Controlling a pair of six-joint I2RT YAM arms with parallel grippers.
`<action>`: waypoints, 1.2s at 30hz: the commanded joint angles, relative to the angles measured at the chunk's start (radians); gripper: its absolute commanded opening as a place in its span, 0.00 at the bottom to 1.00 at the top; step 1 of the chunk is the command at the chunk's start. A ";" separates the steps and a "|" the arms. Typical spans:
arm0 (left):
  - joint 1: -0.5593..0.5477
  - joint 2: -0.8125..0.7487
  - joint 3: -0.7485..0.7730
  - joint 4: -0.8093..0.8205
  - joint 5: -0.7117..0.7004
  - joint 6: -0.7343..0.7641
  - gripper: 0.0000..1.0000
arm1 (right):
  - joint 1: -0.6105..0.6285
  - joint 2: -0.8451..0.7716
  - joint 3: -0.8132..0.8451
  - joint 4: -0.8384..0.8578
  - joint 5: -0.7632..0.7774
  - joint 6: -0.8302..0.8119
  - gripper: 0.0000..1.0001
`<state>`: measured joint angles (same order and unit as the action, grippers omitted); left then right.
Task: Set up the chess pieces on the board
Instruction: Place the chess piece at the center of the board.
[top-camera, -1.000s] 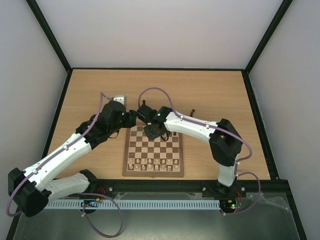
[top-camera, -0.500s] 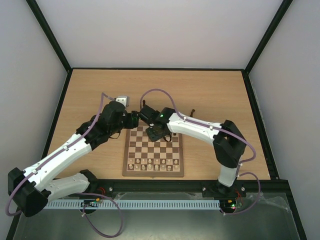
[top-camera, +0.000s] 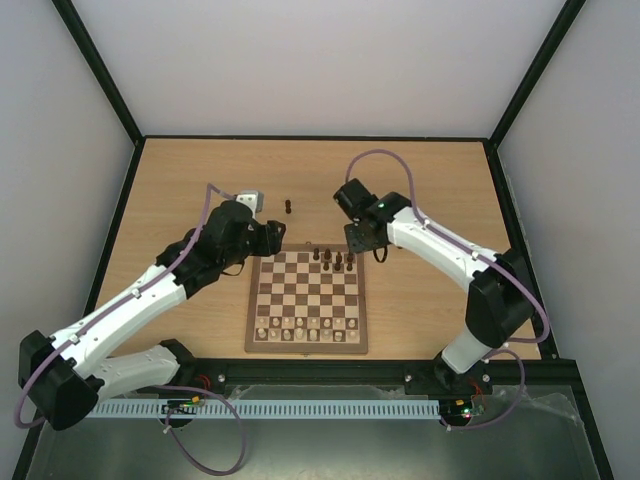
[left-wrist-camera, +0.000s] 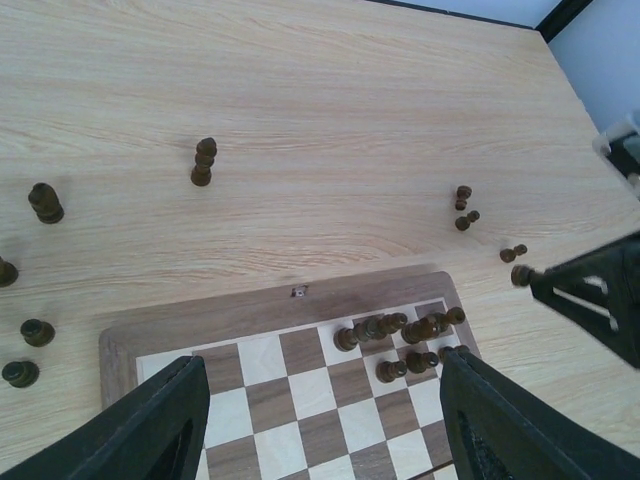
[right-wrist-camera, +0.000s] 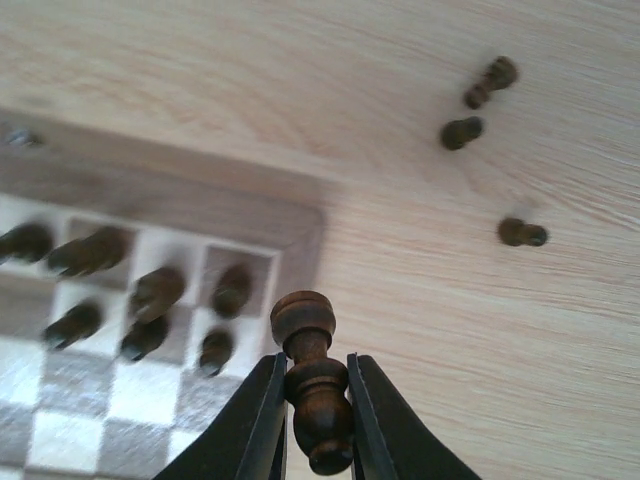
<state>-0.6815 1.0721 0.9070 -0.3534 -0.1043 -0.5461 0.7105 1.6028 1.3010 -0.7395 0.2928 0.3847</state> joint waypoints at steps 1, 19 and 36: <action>-0.001 0.009 0.003 0.020 0.028 0.008 0.67 | -0.090 0.051 0.001 -0.064 0.040 0.001 0.18; -0.001 0.016 -0.001 0.029 0.077 0.016 0.67 | -0.195 0.251 -0.084 0.013 -0.024 -0.019 0.23; 0.000 0.023 0.001 0.027 0.070 0.016 0.70 | -0.200 0.152 -0.077 0.055 -0.016 0.015 0.53</action>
<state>-0.6815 1.0904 0.9070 -0.3416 -0.0303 -0.5392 0.5163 1.8248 1.2198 -0.6876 0.2718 0.3763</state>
